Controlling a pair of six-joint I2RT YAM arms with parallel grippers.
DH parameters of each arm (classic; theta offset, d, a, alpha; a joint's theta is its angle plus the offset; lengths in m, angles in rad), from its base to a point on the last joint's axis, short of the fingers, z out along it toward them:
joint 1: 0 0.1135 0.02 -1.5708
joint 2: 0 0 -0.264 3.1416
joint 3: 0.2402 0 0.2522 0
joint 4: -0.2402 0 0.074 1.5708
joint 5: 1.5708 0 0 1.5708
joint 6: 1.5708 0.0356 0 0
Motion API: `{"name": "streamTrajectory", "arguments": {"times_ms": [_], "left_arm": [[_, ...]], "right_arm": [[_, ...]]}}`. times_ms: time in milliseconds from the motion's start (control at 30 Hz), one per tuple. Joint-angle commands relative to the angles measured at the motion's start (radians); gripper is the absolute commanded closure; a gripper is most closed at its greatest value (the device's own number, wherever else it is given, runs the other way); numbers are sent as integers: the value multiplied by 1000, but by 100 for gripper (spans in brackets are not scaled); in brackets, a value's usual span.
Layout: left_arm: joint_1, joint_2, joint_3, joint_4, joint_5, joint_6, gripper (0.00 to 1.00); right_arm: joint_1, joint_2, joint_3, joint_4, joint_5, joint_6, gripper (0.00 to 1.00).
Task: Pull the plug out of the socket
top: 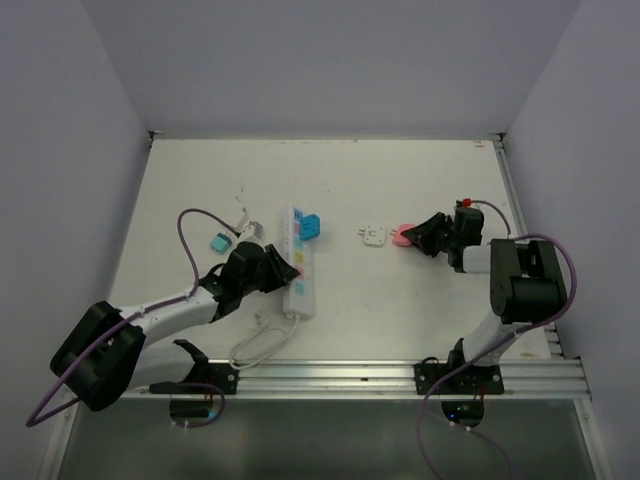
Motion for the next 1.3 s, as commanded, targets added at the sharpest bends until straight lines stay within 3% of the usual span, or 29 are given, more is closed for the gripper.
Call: {"name": "streamTrajectory", "arguments": {"times_ms": [0,67,100,267,433,600,800,933,1267], "left_arm": [[-1,26,2,-69,31,66,100],[-1,25,2,-67,34,69,100],[1,25,0,-64,35,69,100],[1,35,2,-49,55,72,100],[-4,45,3,-32,74,72,100],[-10,48,3,-26,81,76,100],[-16,51,3,-23,91,78,100],[-21,49,5,-29,92,78,100],[-27,43,11,-43,81,79,100]], "right_arm": [[-9,28,3,50,-13,14,72],[-13,-1,-6,5,12,-13,57],[-15,-14,-6,-23,26,-30,44],[-15,-136,16,-234,151,-130,16],[-13,-255,43,-357,242,-209,14],[5,-337,48,-419,219,-234,14],[181,-391,59,-384,187,-184,14],[322,-339,101,-303,155,-104,14],[504,-98,292,-212,126,-41,19]]}}
